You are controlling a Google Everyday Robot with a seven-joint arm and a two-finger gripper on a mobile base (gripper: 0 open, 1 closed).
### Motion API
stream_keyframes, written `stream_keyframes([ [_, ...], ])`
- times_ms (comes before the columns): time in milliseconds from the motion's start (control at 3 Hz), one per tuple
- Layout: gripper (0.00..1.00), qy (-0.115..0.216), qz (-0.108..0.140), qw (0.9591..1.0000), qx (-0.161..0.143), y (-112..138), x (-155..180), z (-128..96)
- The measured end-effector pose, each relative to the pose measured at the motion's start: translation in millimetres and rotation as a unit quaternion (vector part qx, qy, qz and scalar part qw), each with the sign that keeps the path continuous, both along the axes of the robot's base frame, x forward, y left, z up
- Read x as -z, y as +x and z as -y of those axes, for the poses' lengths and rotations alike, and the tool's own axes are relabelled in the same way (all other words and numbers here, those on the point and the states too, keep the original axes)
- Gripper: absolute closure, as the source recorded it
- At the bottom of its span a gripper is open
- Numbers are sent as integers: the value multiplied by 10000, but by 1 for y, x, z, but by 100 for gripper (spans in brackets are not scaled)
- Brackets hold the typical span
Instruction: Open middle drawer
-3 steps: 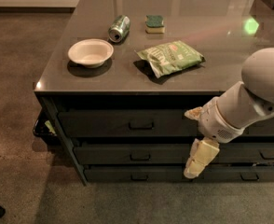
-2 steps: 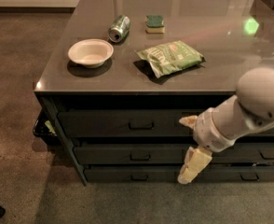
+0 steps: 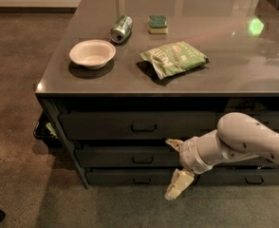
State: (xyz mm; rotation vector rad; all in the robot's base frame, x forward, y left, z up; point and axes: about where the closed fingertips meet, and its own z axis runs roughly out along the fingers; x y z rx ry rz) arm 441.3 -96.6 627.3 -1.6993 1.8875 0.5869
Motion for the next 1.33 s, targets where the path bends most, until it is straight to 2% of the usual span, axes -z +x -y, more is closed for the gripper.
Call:
stream_keyframes([
  [333,0,0,0,10000,0,0,0,0],
  [667,0,102,-281,9995,-36,1,45,-6],
  [1000,0,201,-675,9974,-176,10,144,-15],
  [1333,0,200,-703,9972,-184,11,148,-16],
])
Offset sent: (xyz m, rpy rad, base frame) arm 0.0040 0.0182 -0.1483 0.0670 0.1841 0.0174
